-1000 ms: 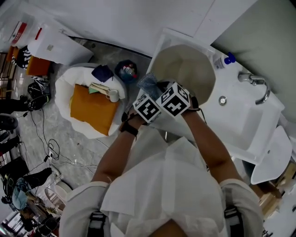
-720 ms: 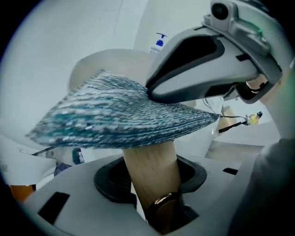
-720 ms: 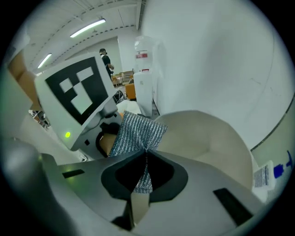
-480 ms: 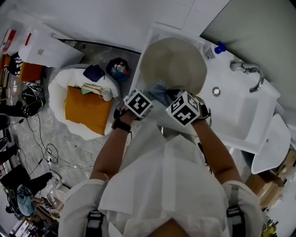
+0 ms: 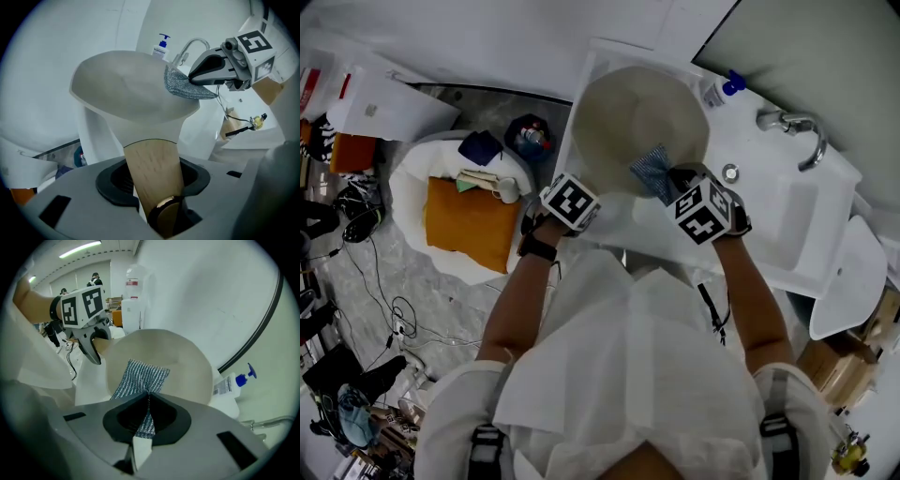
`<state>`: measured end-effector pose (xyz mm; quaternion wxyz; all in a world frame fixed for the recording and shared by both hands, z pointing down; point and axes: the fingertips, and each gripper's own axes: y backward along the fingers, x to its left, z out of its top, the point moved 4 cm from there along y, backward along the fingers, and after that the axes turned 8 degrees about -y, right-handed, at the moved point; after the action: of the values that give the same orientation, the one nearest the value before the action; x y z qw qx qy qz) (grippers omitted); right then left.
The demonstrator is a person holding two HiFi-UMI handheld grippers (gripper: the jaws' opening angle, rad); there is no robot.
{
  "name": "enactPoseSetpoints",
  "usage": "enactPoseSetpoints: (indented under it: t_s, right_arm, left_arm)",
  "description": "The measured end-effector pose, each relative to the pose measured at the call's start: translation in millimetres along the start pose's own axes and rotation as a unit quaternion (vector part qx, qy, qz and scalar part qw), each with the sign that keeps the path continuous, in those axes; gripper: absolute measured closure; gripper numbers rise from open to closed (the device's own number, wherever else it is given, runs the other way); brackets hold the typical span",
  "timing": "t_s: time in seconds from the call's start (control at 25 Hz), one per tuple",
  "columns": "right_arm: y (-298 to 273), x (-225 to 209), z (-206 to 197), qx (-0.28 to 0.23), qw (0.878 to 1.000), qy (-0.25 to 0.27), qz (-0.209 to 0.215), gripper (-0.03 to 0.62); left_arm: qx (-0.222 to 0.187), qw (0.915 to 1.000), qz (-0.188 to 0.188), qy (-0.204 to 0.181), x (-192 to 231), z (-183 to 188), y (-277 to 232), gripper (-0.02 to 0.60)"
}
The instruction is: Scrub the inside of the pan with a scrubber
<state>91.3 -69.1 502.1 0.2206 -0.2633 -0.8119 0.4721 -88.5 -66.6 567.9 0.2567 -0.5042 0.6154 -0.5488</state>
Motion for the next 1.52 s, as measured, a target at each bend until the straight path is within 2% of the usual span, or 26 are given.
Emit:
enactPoseSetpoints:
  t_s: [0.24, 0.4, 0.64, 0.76, 0.88, 1.12, 1.28, 1.4, 1.52]
  right_arm:
    - [0, -33, -10, 0.008, 0.999, -0.010, -0.044, 0.574]
    - [-2, -50, -9, 0.005, 0.998, -0.022, -0.066, 0.574]
    - [-1, -68, -8, -0.044, 0.990, -0.105, -0.083, 0.576]
    - [2, -67, -11, -0.070, 0.983, -0.150, -0.082, 0.577]
    - [1, -64, -11, -0.086, 0.978, -0.173, -0.074, 0.577]
    - [-12, -53, -1, -0.059, 0.985, -0.152, -0.063, 0.577]
    - [-13, -50, 5, -0.067, 0.986, -0.145, -0.057, 0.576]
    - [-13, -50, 4, -0.077, 0.984, -0.157, -0.048, 0.569]
    - [-1, -56, 5, -0.107, 0.975, -0.186, -0.048, 0.568]
  left_arm:
    - [0.011, 0.9999, -0.004, -0.001, 1, -3, 1, 0.360]
    - [-0.013, 0.9998, -0.007, -0.012, 0, 4, 1, 0.353]
    - [-0.032, 0.9994, 0.003, -0.010, 2, 2, 9, 0.296]
    - [-0.048, 0.9987, 0.016, -0.008, 2, 2, 19, 0.291]
    - [-0.067, 0.9973, 0.030, -0.011, 4, 3, 32, 0.291]
    - [-0.078, 0.9961, 0.039, -0.017, 4, 4, 46, 0.285]
    - [-0.087, 0.9948, 0.050, -0.022, 5, 4, 58, 0.284]
    - [-0.095, 0.9930, 0.065, -0.026, 8, 3, 69, 0.282]
    - [-0.116, 0.9893, 0.085, -0.027, 14, 7, 83, 0.282]
